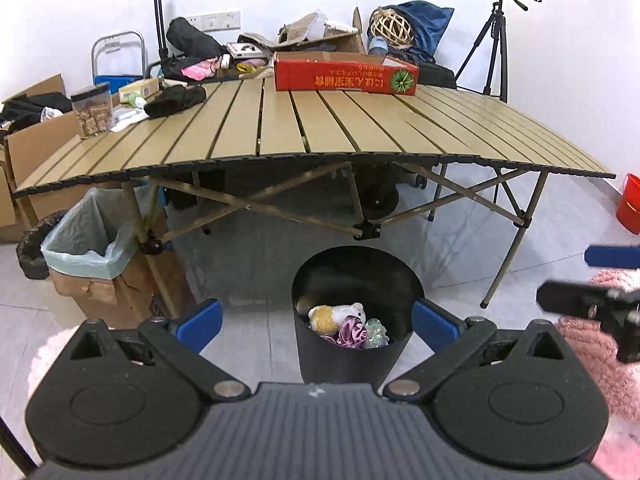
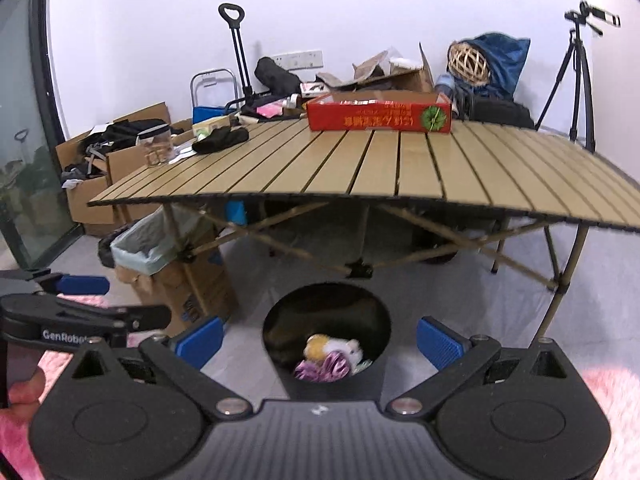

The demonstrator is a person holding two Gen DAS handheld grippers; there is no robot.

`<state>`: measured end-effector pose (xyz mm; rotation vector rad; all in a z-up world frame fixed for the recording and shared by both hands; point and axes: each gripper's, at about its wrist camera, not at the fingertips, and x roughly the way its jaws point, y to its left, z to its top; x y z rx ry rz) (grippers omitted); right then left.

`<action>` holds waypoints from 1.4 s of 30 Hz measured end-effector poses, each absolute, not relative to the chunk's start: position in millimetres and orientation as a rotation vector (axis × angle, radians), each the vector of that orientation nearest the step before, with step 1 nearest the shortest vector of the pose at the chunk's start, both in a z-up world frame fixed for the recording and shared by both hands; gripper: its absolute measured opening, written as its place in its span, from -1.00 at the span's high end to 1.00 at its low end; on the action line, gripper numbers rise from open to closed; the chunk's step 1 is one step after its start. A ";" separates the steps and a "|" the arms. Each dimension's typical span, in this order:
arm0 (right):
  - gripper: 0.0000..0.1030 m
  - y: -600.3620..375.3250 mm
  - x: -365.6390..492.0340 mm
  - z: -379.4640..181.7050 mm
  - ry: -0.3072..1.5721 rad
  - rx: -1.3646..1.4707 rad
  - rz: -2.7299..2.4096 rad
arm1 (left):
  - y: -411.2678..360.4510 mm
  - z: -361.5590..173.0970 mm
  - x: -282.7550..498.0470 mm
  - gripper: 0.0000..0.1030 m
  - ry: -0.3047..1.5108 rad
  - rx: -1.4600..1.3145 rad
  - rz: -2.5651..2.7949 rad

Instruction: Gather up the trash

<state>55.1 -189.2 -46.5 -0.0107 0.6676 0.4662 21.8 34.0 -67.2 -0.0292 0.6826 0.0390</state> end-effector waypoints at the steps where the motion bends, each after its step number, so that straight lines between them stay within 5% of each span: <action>1: -1.00 -189.0 51.1 -47.3 0.673 -0.011 0.464 | 33.2 -65.8 18.4 -1.00 0.676 -0.027 0.040; 42: -1.00 -197.8 35.2 -39.3 0.651 0.002 0.413 | 23.4 -56.2 -2.8 -1.00 0.613 0.017 0.022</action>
